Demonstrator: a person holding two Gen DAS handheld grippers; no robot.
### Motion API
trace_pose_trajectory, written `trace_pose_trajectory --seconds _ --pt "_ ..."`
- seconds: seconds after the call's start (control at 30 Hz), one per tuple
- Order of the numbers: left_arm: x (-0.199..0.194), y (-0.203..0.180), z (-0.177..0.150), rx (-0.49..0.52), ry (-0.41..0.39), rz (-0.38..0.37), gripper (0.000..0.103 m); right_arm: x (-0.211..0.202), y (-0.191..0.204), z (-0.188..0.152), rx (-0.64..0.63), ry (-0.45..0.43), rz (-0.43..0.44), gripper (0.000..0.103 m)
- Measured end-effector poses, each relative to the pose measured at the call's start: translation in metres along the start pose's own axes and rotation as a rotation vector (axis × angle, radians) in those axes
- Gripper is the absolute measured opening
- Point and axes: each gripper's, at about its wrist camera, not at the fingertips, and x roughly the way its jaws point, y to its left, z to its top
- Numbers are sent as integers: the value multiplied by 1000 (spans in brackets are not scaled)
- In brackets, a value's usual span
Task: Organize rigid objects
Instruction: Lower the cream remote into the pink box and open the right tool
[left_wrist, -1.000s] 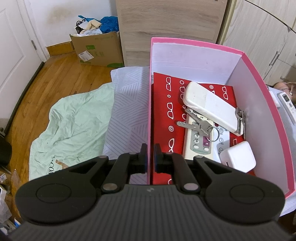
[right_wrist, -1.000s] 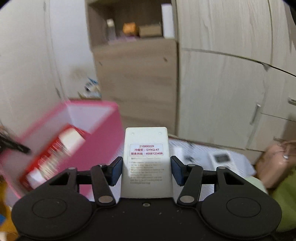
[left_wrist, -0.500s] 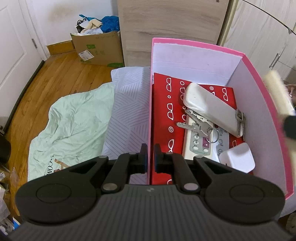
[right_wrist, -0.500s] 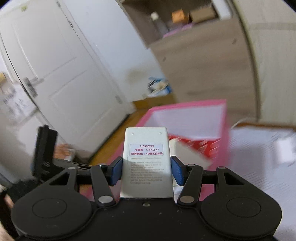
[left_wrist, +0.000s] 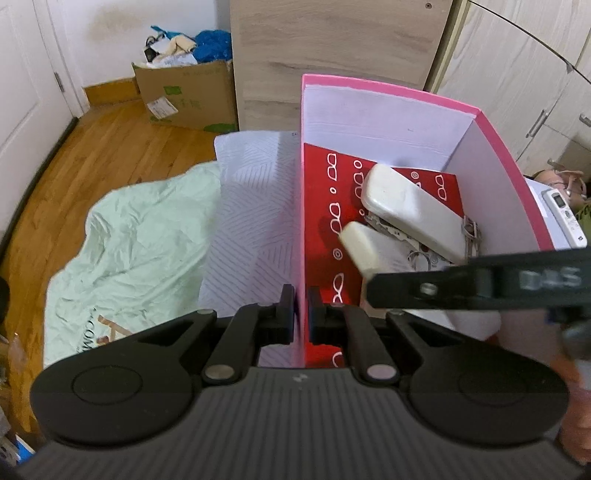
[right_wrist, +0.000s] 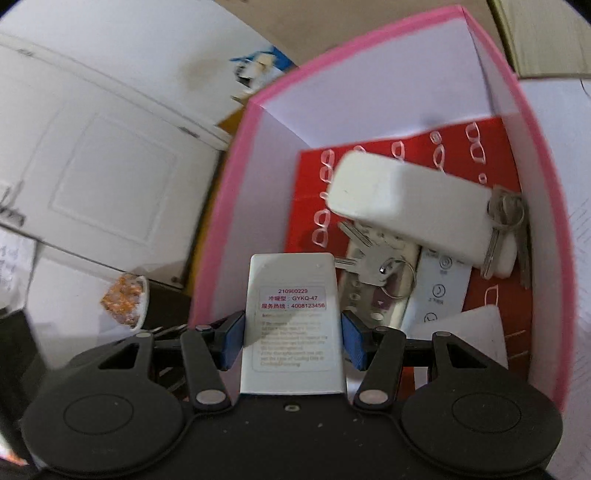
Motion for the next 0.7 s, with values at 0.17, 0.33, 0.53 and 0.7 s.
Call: trace_pose_trajectory --seconds 0.17,0.33,0.53,0.7 --pt "1 5 0 -8 1 -29 6 11 1 5 42 -5 -54 61" --pt "1 4 0 3 0 -27 6 8 -14 5 152 15 18 62" --pt "0 3 -1 6 -3 -30 6 -26 -6 7 100 -27 69 66" --pt "0 3 -1 8 -5 -29 6 -78 12 1 -134 -156 30 67"
